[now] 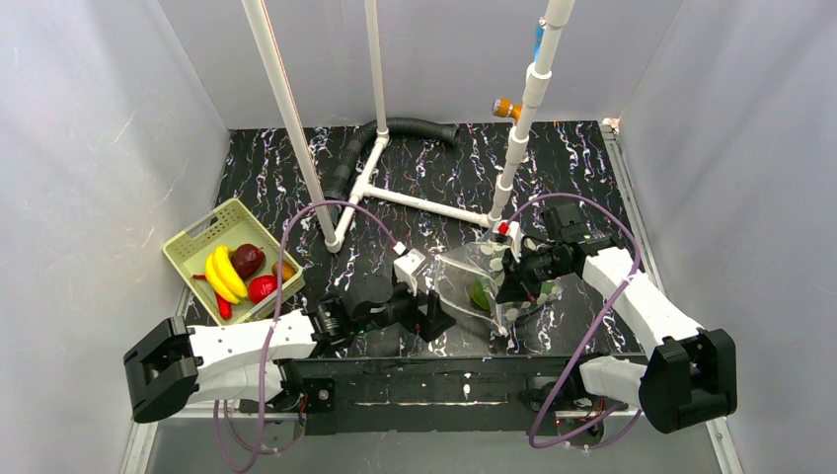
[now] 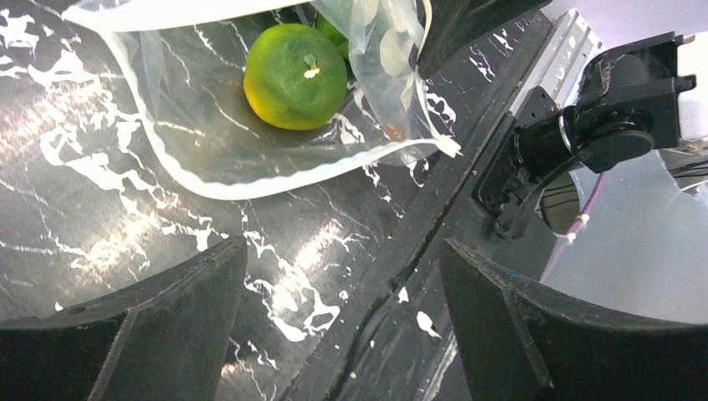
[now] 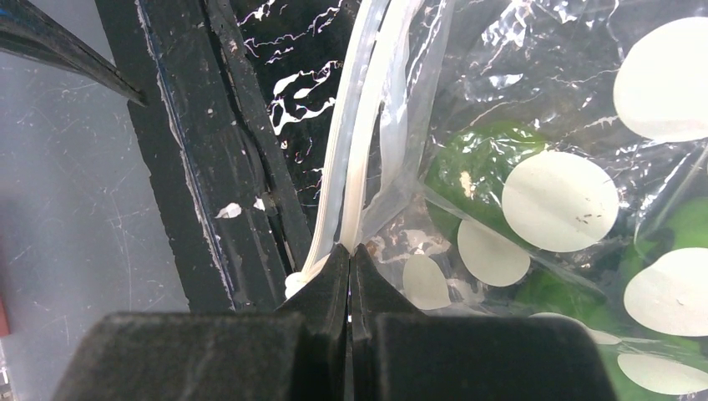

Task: Open the zip-top bag and remove the fake food
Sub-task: Pick up the fake fruit from the zipper food storage bag.

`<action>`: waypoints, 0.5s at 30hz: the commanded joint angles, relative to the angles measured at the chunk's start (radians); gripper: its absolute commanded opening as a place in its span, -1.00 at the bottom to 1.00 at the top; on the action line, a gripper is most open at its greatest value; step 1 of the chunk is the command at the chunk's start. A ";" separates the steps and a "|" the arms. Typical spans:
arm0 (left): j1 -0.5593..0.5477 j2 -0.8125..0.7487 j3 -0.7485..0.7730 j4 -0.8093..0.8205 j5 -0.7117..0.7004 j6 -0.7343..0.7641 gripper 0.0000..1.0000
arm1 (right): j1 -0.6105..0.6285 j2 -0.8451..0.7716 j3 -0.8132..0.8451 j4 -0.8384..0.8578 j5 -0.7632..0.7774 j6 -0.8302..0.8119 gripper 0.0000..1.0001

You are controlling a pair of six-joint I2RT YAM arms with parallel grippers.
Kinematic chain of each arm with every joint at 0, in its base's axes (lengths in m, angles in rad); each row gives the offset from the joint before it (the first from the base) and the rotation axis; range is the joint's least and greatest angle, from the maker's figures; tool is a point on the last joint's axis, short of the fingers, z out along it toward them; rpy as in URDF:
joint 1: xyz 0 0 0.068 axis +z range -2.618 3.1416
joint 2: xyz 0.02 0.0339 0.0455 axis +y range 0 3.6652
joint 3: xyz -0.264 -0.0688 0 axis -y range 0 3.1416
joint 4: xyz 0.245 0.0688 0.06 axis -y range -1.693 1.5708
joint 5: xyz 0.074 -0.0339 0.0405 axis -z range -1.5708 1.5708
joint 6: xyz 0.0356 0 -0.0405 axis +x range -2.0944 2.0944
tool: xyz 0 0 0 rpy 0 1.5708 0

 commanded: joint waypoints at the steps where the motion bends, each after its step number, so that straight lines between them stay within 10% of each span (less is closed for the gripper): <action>1: -0.020 0.053 0.061 0.118 -0.049 0.093 0.66 | -0.008 -0.012 0.046 -0.014 -0.027 -0.020 -0.97; 15: -0.031 0.177 0.114 0.189 -0.052 0.178 0.65 | -0.015 -0.017 0.044 -0.022 -0.036 -0.026 -0.97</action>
